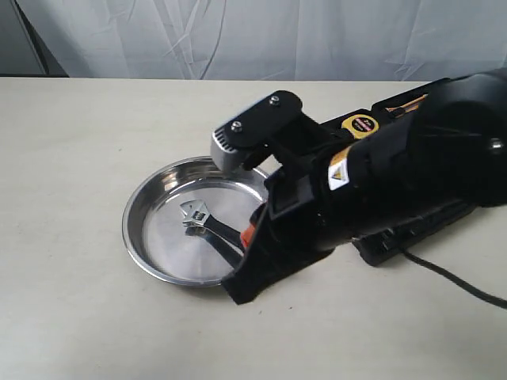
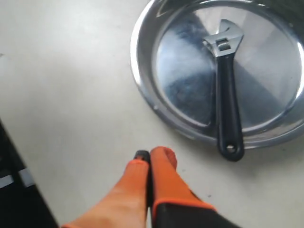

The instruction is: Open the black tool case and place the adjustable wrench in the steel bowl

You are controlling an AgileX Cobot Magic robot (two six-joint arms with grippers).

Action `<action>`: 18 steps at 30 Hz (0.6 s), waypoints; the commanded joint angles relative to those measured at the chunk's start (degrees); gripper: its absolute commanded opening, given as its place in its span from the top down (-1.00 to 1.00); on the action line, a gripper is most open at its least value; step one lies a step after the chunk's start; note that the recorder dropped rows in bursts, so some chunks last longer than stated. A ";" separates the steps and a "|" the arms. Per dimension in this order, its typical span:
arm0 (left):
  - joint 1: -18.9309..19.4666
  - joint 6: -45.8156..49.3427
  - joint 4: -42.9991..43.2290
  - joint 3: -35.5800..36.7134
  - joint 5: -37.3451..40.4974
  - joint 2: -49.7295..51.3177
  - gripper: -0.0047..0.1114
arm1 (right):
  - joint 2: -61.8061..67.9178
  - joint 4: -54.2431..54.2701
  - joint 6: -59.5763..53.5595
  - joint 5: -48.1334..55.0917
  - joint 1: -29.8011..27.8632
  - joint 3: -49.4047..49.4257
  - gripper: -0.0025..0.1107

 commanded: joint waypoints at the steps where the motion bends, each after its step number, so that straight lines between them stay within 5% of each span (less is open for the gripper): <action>1: -0.21 -0.04 -0.20 -0.12 -0.34 0.20 0.91 | -5.91 4.68 -0.40 8.32 0.48 0.74 0.96; 18: -0.21 -0.04 -0.20 -0.12 -0.34 0.20 0.91 | -27.35 -7.05 3.45 7.57 -3.28 1.58 0.96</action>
